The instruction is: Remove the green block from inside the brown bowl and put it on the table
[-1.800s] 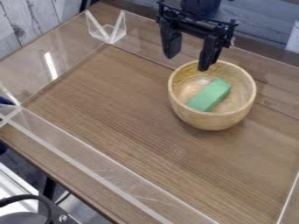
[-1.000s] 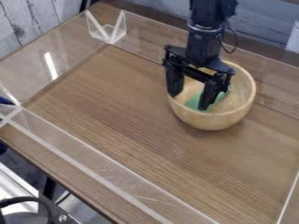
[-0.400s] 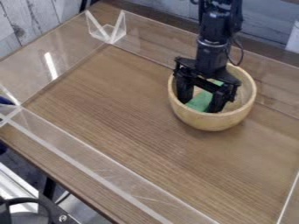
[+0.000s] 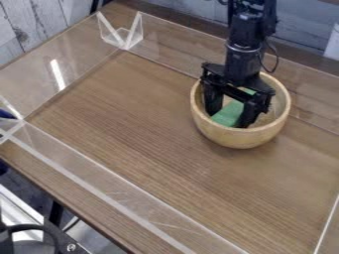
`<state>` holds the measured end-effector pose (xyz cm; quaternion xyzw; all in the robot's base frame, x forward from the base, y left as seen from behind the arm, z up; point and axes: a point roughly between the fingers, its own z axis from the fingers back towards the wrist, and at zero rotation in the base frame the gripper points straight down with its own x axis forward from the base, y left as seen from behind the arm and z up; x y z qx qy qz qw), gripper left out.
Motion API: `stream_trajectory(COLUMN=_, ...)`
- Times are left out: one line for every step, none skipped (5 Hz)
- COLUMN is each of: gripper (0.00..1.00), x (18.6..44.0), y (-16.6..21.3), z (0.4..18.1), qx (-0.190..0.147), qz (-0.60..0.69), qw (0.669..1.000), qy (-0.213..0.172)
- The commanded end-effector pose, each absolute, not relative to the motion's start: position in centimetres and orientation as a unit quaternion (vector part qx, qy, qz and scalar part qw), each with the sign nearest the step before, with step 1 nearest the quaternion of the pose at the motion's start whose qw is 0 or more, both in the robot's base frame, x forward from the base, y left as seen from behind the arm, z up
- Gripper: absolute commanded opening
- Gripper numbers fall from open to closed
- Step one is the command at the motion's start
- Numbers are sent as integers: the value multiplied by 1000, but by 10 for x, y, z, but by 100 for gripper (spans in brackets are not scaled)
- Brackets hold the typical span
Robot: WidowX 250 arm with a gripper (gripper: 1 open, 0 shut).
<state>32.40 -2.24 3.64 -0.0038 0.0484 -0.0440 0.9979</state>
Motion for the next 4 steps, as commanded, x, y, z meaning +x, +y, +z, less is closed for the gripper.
stream_trajectory(gripper=100, x=340, y=-24, z=53, qx=-6, qz=-49, qw=999, qy=6)
stream_trajectory(gripper=100, x=342, y=-23, z=53, qx=-8, qz=-50, qw=999, qy=0)
stream_trajectory(gripper=100, x=343, y=-22, z=55, qx=-10, qz=-50, qw=999, qy=-6)
stream_trajectory(gripper=100, x=343, y=-21, z=58, qx=-12, qz=-50, qw=999, qy=-14)
